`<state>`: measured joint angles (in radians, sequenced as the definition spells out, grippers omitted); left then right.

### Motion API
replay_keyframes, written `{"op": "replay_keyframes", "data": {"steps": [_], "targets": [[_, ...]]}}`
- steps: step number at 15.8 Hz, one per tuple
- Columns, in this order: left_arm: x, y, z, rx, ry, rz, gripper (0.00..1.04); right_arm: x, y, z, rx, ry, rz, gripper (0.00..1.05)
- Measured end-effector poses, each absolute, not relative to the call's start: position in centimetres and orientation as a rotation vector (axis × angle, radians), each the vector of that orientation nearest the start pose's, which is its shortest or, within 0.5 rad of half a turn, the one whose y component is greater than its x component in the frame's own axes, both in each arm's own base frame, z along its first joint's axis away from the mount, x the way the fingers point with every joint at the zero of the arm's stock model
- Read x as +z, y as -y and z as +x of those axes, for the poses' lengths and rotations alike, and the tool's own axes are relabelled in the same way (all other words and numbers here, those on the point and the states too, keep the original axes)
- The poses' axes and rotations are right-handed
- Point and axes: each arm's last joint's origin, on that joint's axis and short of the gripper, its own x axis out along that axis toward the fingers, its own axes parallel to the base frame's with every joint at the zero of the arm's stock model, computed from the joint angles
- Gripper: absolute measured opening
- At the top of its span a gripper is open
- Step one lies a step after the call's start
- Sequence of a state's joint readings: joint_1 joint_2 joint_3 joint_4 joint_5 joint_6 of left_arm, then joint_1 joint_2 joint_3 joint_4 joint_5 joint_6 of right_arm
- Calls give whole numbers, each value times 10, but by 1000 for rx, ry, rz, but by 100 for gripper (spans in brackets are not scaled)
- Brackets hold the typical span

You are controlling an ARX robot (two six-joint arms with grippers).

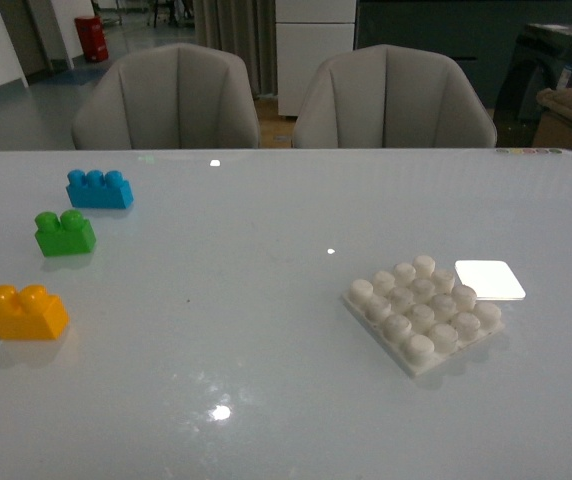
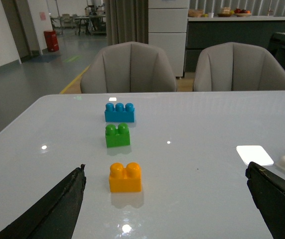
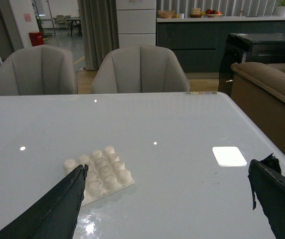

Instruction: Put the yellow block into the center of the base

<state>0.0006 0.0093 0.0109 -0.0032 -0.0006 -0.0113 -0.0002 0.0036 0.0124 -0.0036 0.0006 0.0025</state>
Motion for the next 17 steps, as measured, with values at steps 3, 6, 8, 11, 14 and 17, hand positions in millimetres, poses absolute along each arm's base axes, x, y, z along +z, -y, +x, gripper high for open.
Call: {"op": "replay_keyframes", "data": {"steps": [3,6,8,11,14,17], "targets": [[166,0,98,1,-2,-11,98,167,0,97,-1,6,2,98],[166,0,98,1,-2,-11,98,167,0,97,-1,5,2,98],[166,0,98,1,-2,-11,98,167,0,97,-1,6,2,98],[166,0,98,1,-2,-11,98,167,0,97,-1,5,2,98],[166,0,98,1,-2,-11,98,167,0,97,-1,6,2,98],[166,0,98,1,-2,-11,98,167,0,97,-1,6,2,98]]}}
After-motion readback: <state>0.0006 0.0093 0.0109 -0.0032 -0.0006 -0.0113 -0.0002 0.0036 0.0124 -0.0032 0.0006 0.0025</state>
